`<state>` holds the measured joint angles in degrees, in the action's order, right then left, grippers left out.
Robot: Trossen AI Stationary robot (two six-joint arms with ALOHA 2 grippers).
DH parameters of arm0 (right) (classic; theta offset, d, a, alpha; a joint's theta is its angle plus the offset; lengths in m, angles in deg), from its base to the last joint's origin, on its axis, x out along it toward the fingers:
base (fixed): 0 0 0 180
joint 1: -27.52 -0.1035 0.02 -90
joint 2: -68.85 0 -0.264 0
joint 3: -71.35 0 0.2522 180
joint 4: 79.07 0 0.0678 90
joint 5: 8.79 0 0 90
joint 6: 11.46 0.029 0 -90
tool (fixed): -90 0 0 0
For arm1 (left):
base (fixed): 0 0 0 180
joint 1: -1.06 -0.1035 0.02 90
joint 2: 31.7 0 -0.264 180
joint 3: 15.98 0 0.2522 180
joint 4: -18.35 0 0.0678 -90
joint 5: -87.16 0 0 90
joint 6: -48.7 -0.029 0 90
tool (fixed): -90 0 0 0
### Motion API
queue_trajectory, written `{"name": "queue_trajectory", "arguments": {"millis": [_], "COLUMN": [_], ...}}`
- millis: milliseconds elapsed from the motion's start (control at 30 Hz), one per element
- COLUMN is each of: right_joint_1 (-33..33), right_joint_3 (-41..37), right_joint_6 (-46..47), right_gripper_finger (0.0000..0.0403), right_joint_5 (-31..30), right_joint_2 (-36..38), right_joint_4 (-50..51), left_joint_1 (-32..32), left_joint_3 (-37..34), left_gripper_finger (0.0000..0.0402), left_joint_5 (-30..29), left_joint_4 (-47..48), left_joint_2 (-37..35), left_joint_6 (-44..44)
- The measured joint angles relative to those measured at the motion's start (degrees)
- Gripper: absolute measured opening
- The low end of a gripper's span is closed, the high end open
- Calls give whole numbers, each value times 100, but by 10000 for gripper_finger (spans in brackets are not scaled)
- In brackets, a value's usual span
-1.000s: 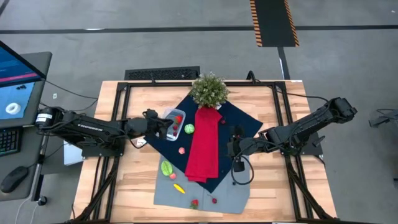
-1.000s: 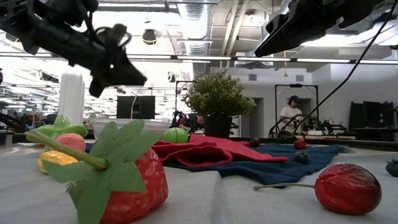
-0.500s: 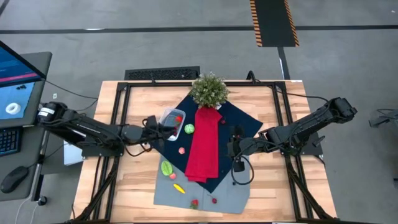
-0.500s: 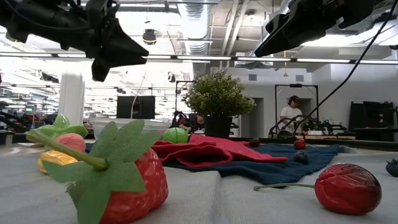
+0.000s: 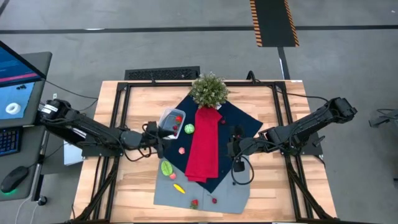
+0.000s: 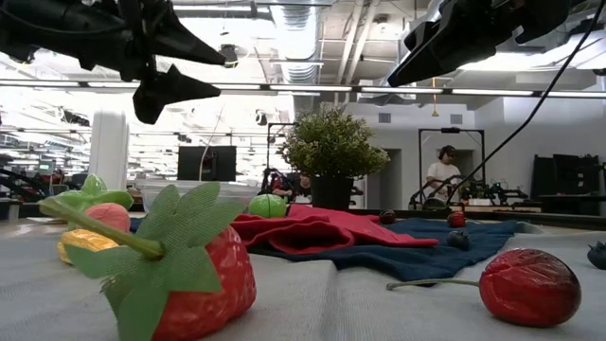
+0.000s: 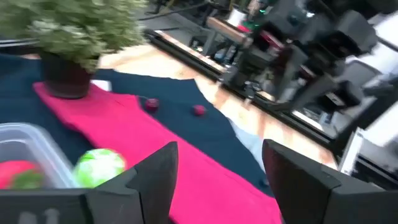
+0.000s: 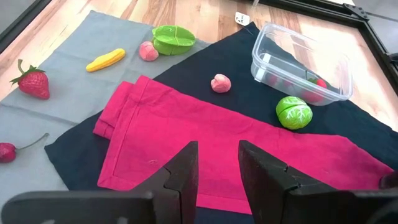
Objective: Pick and placing Produce into tupperware
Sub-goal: Put the top pink peach into the transparent bin
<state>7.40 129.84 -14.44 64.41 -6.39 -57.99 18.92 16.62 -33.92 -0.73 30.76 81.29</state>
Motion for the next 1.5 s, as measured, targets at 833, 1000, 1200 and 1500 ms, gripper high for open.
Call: {"name": "queue_trajectory", "arguments": {"millis": [833,1000,1200,1500], "right_joint_1": [-101,-102,-101,-103], "right_joint_3": [0,0,0,0], "right_joint_6": [199,208,214,216], "right_gripper_finger": [138,138,138,138], "right_joint_5": [26,26,26,26], "right_joint_2": [0,0,0,0], "right_joint_4": [273,273,254,258], "left_joint_1": [235,233,124,-161], "left_joint_3": [2060,2057,2051,2047], "left_gripper_finger": [158,158,158,158], "left_joint_5": [17,172,517,903], "left_joint_4": [3161,3418,3644,3950], "left_joint_2": [2155,2157,2216,2360], "left_joint_6": [159,414,440,599]}}
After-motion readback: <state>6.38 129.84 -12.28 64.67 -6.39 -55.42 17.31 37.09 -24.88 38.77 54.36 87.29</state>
